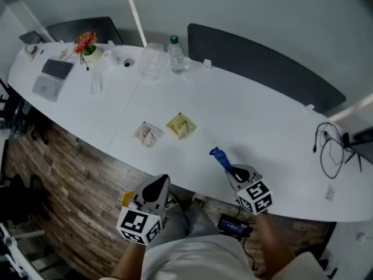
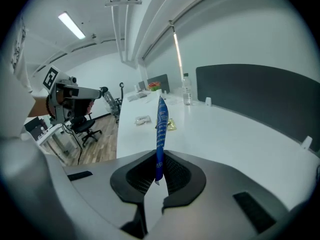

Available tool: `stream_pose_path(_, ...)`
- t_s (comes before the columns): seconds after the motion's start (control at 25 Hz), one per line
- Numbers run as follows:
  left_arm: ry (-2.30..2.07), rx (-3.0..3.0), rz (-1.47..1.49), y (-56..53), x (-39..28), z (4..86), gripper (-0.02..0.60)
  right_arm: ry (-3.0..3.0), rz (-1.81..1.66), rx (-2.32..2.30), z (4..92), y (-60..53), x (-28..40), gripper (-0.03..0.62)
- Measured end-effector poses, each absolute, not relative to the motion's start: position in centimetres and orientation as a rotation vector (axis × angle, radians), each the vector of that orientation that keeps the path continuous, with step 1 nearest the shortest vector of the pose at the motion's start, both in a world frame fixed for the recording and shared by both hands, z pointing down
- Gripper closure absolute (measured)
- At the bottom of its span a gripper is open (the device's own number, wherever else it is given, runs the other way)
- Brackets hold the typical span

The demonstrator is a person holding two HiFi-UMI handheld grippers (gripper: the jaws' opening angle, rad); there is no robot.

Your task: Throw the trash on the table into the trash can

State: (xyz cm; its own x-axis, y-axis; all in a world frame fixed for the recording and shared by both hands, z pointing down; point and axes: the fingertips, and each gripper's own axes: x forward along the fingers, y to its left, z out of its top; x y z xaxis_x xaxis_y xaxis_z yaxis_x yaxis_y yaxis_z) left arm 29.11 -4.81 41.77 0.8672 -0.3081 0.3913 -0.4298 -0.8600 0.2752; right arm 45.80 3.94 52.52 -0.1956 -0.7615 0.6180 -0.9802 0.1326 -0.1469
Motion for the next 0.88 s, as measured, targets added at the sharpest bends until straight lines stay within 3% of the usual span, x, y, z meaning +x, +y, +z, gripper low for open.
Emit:
stream_pose_path(0.24, -0.820, 2.625, 0.387, -6.2, 20.7, 39.9, 0.580, -2.175, 0.651, 1.435, 51.3, -0.4, 37.7, 0.551)
stream_pose_path(0.88, -1.397, 2.337, 0.247, -1.9, -10.4, 39.8, 0.580, -2.453, 0.492, 0.917, 48.8, -6.0, 8.3, 0.551)
